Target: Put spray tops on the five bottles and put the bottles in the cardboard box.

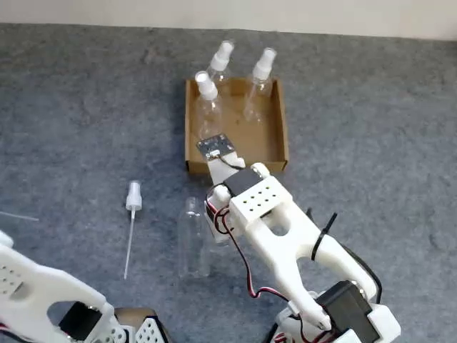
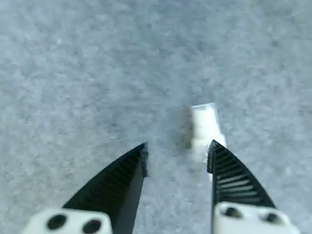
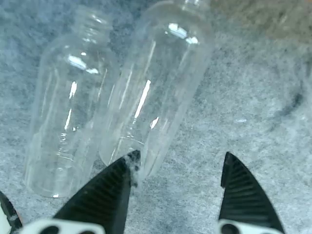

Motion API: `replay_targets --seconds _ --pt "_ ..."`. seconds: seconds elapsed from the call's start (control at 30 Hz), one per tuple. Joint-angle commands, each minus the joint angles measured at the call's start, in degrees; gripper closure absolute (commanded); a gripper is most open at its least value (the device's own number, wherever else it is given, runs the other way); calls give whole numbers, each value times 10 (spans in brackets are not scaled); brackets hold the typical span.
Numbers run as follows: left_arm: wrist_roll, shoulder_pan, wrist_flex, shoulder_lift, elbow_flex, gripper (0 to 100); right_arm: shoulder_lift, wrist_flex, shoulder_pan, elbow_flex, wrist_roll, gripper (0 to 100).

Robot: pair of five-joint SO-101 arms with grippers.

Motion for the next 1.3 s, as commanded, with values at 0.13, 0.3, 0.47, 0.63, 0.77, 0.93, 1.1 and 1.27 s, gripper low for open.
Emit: replay_targets --seconds 0.13,0.3,0.47,0.63,0.77,0.93,1.1,1.27 --pt "30 56 -69 101 -1 832 -4 -6 7 -1 -4 778" --pt "30 54 -69 116 -2 844 -4 -6 7 -1 -4 778" --pt "17 65 -64 113 -2 971 -4 -6 7 -1 -4 778" --pt "-106 141 -23 113 -1 997 -4 0 13 -1 34 778" --pt "-215 207 13 103 3 997 -4 0 49 0 47 778" --pt "-356 257 53 65 24 997 -4 -1 72 0 48 778" --pt "-495 257 43 24 97 995 -4 -4 72 0 48 778" --pt "-520 233 14 3 138 909 -4 -4 72 0 48 778"
